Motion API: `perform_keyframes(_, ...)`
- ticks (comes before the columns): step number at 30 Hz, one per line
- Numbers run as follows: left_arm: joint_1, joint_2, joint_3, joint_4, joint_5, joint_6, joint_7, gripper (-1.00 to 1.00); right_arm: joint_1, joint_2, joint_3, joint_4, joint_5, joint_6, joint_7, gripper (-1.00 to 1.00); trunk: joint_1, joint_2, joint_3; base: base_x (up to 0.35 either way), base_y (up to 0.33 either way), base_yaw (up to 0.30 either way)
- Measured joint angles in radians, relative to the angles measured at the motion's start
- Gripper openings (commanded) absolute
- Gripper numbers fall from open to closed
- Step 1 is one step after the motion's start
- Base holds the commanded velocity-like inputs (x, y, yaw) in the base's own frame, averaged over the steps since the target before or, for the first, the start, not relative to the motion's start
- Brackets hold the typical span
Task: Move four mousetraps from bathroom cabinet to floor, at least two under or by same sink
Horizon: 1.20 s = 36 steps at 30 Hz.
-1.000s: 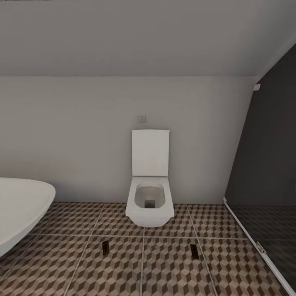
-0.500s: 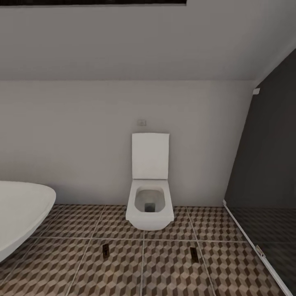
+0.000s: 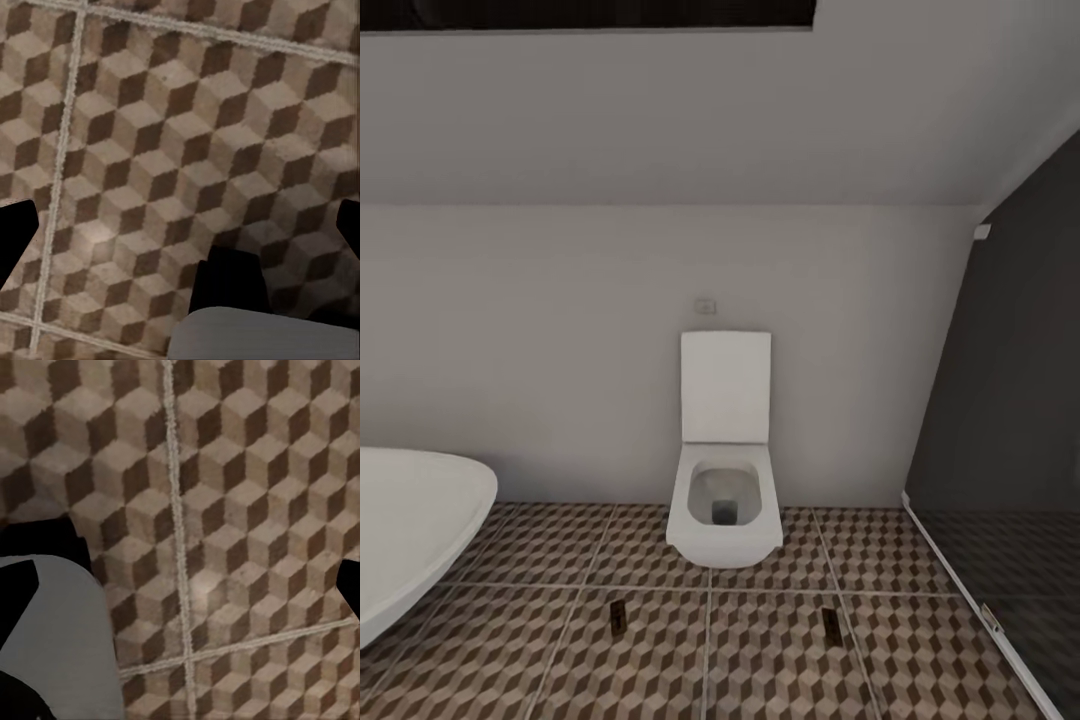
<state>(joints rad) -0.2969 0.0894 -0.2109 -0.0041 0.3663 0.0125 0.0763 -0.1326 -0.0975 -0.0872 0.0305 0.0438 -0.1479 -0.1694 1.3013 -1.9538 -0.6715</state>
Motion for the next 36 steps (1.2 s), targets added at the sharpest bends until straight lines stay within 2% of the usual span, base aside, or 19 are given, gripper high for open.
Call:
perform_keyframes(6, 0.030, -0.019, 0.000, 0.000, -0.002, -0.001, -0.001, 1.00, 0.026, 0.009, 0.000, 0.000, 0.001, -0.012, 0.000, 1.00, -0.023, 0.042, 0.019, 0.000, 0.000, 0.000)
perform_keyframes(19, 0.078, -0.048, -0.001, 0.000, -0.007, -0.007, -0.001, 1.00, 0.032, 0.013, 0.000, 0.000, 0.001, -0.024, 0.000, 1.00, -0.073, 0.133, 0.060, 0.000, 0.000, 0.000)
perform_keyframes(36, 0.095, -0.055, -0.001, 0.000, -0.008, -0.011, -0.001, 1.00, 0.036, 0.013, 0.000, 0.000, 0.001, -0.033, 0.000, 1.00, -0.138, 0.252, 0.113, 0.000, 0.000, 0.000)
